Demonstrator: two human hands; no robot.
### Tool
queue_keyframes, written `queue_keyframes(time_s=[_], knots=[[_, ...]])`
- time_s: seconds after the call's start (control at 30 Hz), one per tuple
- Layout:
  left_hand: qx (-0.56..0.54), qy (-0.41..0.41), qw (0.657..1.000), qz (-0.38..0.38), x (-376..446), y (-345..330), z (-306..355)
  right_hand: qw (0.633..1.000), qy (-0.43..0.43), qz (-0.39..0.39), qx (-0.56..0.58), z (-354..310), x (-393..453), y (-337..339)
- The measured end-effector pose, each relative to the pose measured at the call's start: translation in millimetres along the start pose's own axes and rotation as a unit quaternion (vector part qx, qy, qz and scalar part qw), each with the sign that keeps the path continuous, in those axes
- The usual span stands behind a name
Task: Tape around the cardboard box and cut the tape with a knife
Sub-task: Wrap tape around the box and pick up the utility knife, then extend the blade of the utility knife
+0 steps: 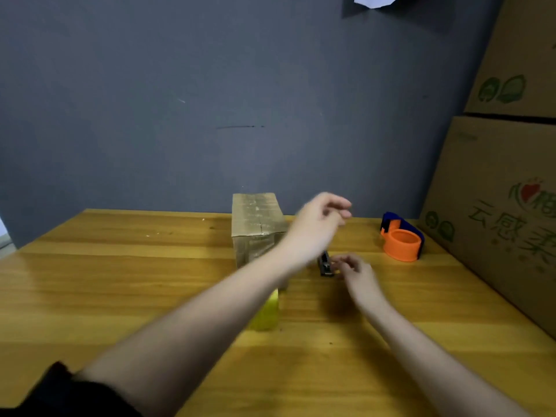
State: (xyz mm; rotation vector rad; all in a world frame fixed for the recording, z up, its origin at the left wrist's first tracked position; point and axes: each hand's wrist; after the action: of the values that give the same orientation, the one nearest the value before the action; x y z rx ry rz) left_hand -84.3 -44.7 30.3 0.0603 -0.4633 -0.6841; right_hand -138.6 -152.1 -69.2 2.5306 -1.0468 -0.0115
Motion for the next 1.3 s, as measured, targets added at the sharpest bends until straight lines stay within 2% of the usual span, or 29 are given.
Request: queue_keyframes(time_s=[0.07,0.2,0.3,0.43,0.6,0.7,0.8,0.9,0.97,1.07,1.3], knots=[[-0.021,0.098,0.995,-0.006,1,-36,-22,0.998,-0.055,-0.013,0.026,5,21,6],[-0.073,0.284,0.954,0.063,-3,-57,-66,0.984,-0.141,-0.044,0.098,7,35,6],[-0.11,0.347,0.927,0.092,-6,-57,-78,0.971,-0.189,-0.031,0.146,2,40,1],[-0.184,0.377,0.903,0.095,-1,-58,-81,0.968,-0.208,-0.041,0.137,1,41,3],[-0.199,0.382,0.899,0.085,-9,-55,-84,0.982,-0.164,-0.091,0.021,1,36,13],[-0.197,0.364,0.908,0.068,-21,-52,-86,0.983,-0.136,-0.119,-0.028,6,33,19],[-0.193,0.311,0.928,0.064,-31,-52,-89,0.98,-0.126,-0.146,0.049,7,20,21],[-0.178,0.264,0.945,0.076,-34,-51,-93,0.976,-0.079,-0.158,0.125,16,4,21],[-0.133,0.212,0.965,0.083,-35,-52,-102,0.974,-0.038,-0.16,0.156,23,-5,22],[-0.051,0.123,0.987,0.094,-39,-55,-119,0.961,-0.031,-0.183,0.206,25,-13,25],[-0.148,0.102,0.979,0.098,-39,-45,-120,0.953,-0.027,-0.266,0.141,29,-10,37]])
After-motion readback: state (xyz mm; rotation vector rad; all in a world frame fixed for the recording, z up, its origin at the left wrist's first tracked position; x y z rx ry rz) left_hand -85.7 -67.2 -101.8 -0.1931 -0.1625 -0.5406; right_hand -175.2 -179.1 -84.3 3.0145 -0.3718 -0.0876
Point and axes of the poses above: each hand's wrist, its own x-axis towards the middle knuckle, its own y-axis out of the back of the hand, z = x × y, and after that the axes turned 2 degrees about z, right-handed
